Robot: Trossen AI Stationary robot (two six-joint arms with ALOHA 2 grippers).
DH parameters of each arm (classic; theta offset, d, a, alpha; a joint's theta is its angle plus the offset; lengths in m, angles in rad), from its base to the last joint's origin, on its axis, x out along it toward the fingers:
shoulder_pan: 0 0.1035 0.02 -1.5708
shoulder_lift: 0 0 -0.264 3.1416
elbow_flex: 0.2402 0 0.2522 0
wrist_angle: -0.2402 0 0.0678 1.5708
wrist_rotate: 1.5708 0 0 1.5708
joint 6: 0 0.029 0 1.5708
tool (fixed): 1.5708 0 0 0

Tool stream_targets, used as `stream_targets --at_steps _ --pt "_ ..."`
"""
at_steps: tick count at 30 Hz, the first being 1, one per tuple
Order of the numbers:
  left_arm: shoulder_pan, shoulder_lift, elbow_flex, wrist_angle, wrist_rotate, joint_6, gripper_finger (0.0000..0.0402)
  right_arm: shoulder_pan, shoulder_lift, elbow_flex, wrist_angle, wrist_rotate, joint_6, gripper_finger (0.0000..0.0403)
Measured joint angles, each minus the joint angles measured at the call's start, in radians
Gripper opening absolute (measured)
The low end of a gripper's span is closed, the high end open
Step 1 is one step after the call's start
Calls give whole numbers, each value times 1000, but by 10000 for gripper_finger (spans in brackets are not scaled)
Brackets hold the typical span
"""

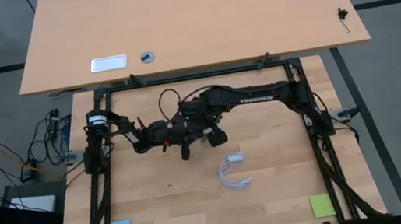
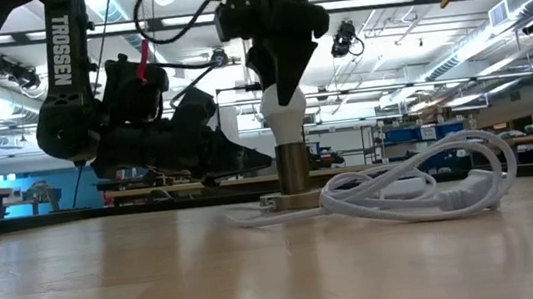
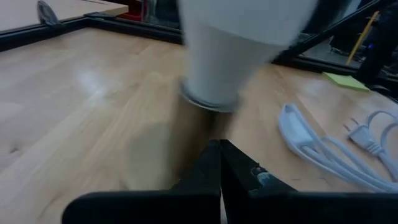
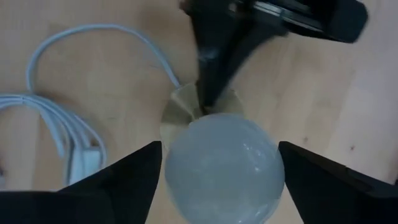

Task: Screw lightbulb
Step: Remove the white lightbulb from the golden lamp

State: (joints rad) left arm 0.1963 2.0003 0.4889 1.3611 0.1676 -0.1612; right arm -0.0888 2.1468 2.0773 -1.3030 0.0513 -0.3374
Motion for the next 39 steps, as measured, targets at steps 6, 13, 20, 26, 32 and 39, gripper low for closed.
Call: stream_targets --at_steps 6,13,20,26,32,39 --pt "0 0 1 -15 -21 0 0 5 0 16 9 1 25 325" --pt "-15 0 40 -86 -13 8 0 -3 -3 16 -3 8 119 319" --pt "-22 17 93 -196 -35 30 0 -24 -17 18 -28 8 435 327" --pt "-23 44 92 -166 -30 22 0 -22 -17 15 -37 -17 519 332" --pt "-23 44 92 -160 -20 22 0 -33 -17 15 -40 -4 611 322" --pt "-23 44 92 -160 -20 22 0 -56 -17 15 -38 -17 662 310"
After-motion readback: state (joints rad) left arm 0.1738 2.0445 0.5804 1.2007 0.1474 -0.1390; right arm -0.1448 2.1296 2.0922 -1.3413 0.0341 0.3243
